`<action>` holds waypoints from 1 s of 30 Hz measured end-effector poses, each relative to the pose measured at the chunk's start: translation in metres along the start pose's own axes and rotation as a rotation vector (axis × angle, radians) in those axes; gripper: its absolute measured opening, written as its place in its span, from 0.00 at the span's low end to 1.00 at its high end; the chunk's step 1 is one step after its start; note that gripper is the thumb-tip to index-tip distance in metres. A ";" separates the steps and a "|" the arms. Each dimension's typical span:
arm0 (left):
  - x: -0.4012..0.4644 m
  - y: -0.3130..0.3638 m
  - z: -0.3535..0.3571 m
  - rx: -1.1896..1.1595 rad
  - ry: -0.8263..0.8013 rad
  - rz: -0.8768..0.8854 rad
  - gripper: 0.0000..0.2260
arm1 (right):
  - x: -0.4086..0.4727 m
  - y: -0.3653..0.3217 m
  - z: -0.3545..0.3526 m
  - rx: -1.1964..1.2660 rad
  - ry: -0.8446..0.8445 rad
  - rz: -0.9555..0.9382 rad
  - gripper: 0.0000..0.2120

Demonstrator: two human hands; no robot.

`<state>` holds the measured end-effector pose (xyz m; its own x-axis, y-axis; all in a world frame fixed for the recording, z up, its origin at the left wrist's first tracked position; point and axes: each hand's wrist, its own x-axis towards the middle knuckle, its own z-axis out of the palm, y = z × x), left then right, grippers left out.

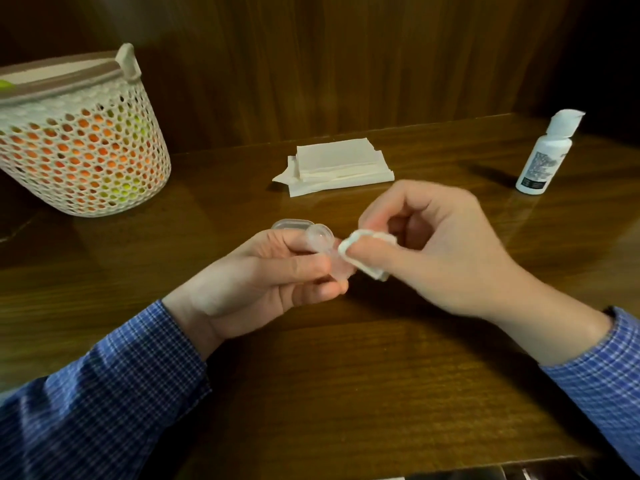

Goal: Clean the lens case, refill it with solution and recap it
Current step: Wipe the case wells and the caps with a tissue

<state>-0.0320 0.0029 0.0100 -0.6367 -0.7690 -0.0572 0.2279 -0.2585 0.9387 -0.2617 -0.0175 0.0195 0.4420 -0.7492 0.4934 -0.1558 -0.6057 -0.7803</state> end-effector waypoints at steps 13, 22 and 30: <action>0.003 -0.008 0.001 0.121 0.148 0.126 0.13 | -0.002 0.000 0.002 -0.152 0.070 0.075 0.04; 0.003 -0.008 0.007 0.190 0.207 0.140 0.12 | -0.003 -0.001 0.000 -0.157 -0.023 0.077 0.04; 0.004 -0.015 0.012 0.277 0.326 0.259 0.12 | 0.002 0.000 -0.002 0.023 -0.001 0.251 0.05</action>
<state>-0.0464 0.0108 -0.0006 -0.3120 -0.9415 0.1277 0.1154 0.0958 0.9887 -0.2620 -0.0194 0.0214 0.3931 -0.8752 0.2821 -0.2409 -0.3942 -0.8869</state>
